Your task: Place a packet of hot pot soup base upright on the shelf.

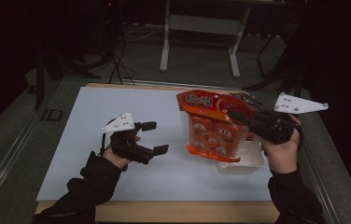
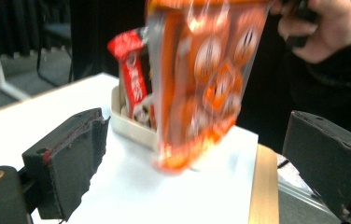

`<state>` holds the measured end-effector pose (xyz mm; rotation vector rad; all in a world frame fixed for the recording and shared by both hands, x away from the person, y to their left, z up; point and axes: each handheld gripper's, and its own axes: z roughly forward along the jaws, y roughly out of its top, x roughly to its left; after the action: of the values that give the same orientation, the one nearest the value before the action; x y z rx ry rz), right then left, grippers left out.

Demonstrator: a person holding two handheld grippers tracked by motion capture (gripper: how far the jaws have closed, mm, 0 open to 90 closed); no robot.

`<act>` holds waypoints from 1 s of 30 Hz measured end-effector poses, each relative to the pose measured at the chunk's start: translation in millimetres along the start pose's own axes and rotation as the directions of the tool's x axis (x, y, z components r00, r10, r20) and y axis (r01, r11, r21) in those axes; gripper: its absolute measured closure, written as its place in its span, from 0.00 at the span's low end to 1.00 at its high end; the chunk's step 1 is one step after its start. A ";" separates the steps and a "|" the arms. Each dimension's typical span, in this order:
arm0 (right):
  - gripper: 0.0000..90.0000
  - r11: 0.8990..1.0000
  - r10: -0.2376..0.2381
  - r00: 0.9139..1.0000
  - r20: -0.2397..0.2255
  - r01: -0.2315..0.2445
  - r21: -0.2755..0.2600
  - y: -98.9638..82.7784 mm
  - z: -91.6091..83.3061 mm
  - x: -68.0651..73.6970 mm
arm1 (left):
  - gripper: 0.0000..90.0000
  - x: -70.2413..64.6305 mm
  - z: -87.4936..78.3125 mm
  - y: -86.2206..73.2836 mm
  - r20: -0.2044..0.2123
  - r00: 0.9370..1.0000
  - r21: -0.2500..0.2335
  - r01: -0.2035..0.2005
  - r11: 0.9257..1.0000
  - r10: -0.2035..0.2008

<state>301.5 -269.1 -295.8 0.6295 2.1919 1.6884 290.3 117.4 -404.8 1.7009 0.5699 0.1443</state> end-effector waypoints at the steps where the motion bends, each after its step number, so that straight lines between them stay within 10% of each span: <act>1: 1.00 1.000 0.001 1.000 0.008 -0.001 -0.007 0.8 -2.6 -2.1 | 0.05 0.0 -0.3 -4.8 -0.011 1.000 0.002 0.001 1.000 -0.001; 9: 1.00 0.998 0.031 0.990 0.141 -0.022 -0.062 -2.9 -28.0 -19.2 | 0.05 0.1 -4.8 -34.6 -0.052 0.999 0.031 0.020 0.999 -0.018; 30: 1.00 0.991 0.129 0.960 0.248 -0.122 -0.047 -52.6 -37.9 -52.6 | 0.05 7.5 -20.9 -82.2 -0.094 0.992 0.029 0.086 0.996 -0.083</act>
<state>319.8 -338.8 -338.0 0.9369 1.9813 1.5996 264.6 147.9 -480.0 1.7057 0.7161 0.1546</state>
